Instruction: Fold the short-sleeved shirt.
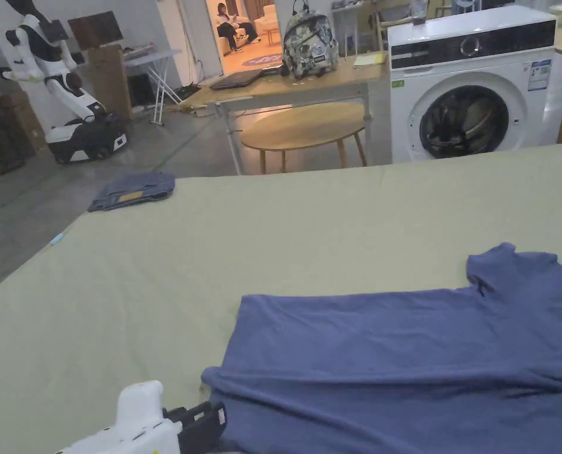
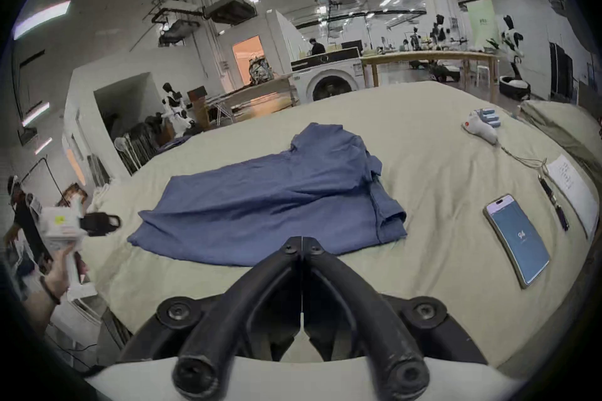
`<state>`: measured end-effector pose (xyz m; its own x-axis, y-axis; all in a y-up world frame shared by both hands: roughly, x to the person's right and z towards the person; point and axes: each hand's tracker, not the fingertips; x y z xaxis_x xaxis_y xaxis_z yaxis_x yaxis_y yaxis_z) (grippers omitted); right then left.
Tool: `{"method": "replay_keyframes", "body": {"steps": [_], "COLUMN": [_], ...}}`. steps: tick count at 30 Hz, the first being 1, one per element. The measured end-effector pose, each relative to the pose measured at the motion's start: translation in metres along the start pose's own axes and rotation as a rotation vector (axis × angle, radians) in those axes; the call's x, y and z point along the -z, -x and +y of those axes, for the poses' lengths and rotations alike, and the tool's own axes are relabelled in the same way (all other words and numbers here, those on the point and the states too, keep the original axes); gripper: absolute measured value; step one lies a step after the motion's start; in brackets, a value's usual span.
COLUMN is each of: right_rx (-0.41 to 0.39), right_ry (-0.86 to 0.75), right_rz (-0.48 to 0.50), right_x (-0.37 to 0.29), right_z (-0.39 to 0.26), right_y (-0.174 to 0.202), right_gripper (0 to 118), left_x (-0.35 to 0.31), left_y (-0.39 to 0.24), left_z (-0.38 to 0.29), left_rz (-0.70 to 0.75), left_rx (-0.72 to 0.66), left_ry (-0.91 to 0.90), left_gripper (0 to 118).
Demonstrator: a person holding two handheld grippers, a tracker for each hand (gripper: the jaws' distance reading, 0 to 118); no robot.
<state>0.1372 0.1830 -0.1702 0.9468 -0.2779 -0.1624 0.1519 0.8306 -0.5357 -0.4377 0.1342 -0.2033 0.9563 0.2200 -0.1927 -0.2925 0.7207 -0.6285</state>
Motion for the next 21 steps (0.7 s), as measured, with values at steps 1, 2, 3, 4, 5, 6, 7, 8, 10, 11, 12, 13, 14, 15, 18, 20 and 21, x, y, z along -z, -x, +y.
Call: {"method": "replay_keyframes", "body": {"steps": [1,2,3,4,5,6,7,8,10,11,12,13,14,15,18,20,21], "right_rx": [0.0,-0.002,-0.003,-0.004,-0.004,-0.004,-0.005,-0.004,-0.009,-0.013,-0.019,-0.023,-0.02,-0.006,0.067,0.172,0.189], "right_ry": [-0.001,-0.004,-0.001,0.002,0.007,0.016,0.022,0.028,0.035,0.038,0.045,0.058,0.059,0.075,0.215,0.34,0.335], "right_rz": [-0.007,-0.024,-0.032,-0.043,-0.057,-0.068,-0.08,-0.09,-0.103,-0.126,-0.161,-0.182,-0.2,-0.208,-0.316,-0.239,-0.255], "right_x": [-0.004,-0.006,-0.007,-0.01,-0.011,-0.011,-0.01,-0.008,0.004,0.013,0.025,0.039,0.056,0.073,0.137,0.167,0.167], "right_z": [0.0,-0.001,-0.001,-0.002,-0.003,-0.003,-0.002,0.0,0.01,0.017,0.026,0.033,0.04,0.045,0.042,0.026,0.012], "right_y": [-0.001,-0.002,-0.004,-0.007,-0.008,-0.011,-0.013,-0.015,-0.02,-0.021,-0.025,-0.033,-0.039,-0.046,-0.082,-0.101,-0.098], "right_gripper": [0,0,0,0,0,0,0,0,2,18,55,72,72,72,33,15,7], "left_x": [0.018,0.033,0.047,0.059,0.062,0.059,0.058,0.058,0.055,0.057,0.06,0.063,0.056,0.055,0.048,0.047,0.046], "left_y": [0.005,0.004,0.005,0.005,0.003,0.0,-0.004,-0.007,-0.015,-0.015,-0.015,-0.014,-0.017,-0.015,-0.018,-0.023,-0.025], "left_z": [-0.002,0.0,-0.002,-0.006,-0.011,-0.012,-0.01,-0.008,-0.007,-0.008,-0.008,-0.008,-0.007,-0.006,-0.007,-0.009,-0.009], "left_rz": [0.038,0.046,0.029,-0.004,0.043,0.058,0.067,0.084,0.016,0.041,0.035,0.035,0.036,0.03,0.019,0.018,0.021], "left_rx": [-0.012,-0.016,-0.027,-0.043,0.014,0.08,0.131,0.152,0.122,0.12,0.124,0.114,0.085,0.065,0.056,0.065,0.067], "left_ry": [0.015,0.093,0.147,0.197,0.157,0.109,0.117,0.138,0.166,0.165,0.177,0.181,0.186,0.192,0.181,0.176,0.176], "left_gripper": [46,41,34,30,30,11,3,3,3,3,3,2,2,2,2,2,2]}}
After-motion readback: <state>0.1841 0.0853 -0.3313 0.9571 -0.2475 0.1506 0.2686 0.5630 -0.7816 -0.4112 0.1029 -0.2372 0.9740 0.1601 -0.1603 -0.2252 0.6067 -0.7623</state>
